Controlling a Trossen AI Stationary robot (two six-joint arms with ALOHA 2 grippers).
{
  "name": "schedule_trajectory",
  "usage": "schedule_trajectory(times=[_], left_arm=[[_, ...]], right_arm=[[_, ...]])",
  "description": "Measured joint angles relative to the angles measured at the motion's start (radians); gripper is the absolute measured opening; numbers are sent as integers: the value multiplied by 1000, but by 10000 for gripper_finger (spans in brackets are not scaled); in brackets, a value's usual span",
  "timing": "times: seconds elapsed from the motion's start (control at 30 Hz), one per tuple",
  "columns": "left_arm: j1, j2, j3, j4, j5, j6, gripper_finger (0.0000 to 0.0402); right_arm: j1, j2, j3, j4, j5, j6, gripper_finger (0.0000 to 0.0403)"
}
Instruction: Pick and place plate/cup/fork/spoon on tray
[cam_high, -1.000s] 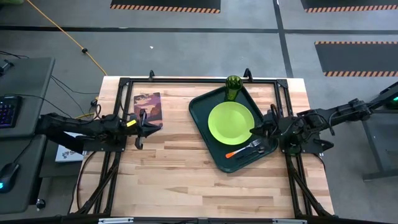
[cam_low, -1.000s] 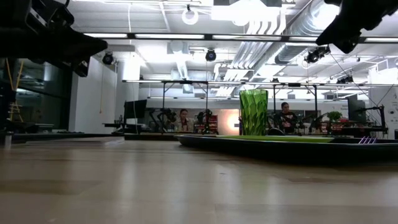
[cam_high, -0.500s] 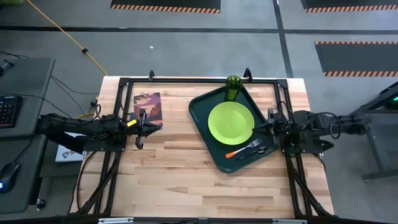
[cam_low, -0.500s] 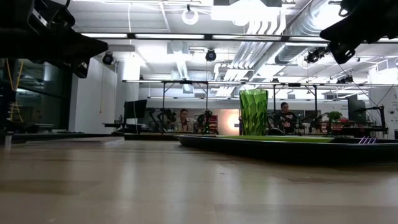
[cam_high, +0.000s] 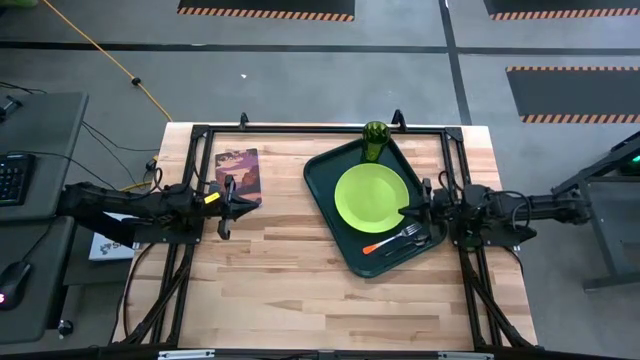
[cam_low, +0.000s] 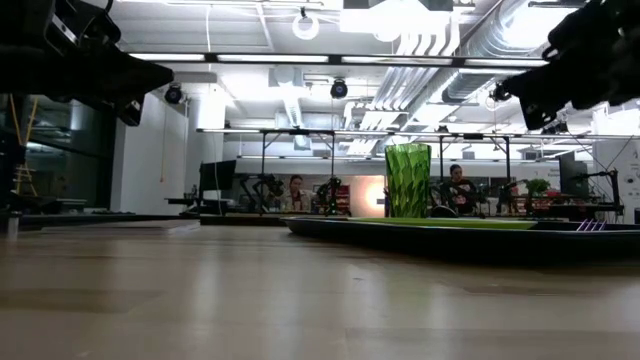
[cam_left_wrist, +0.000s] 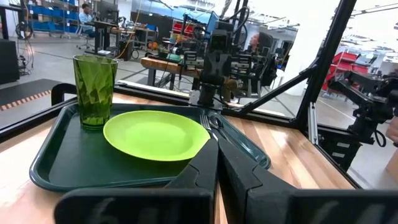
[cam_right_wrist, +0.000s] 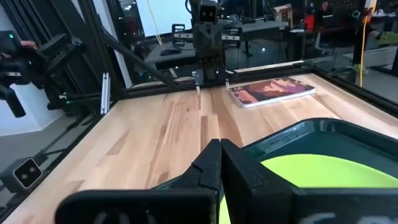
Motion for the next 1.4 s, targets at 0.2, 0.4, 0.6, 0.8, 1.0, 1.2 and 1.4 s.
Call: schedule_trajectory(times=[0.2,0.4,0.6,0.8,1.0,1.2,1.4], left_arm=[[0,0,0,0,0,0,1],[0,0,0,-2,0,0,1],[-3,-17,0,-15,0,0,3],[-3,-111,0,-34,0,0,3],[-10,-206,1,-56,-1,0,3],[-52,-266,0,-168,2,0,3],[-91,-267,1,-256,15,1,3]], right_arm=[[12,-43,-42,14,13,-27,0],[31,-101,-69,-10,63,-65,0],[34,-107,-69,-14,57,-74,0],[34,-90,-69,-14,59,-33,0],[34,-89,-69,-14,59,-32,0],[34,-88,-69,-14,59,-2,0],[37,-96,-70,-15,59,-7,0]])
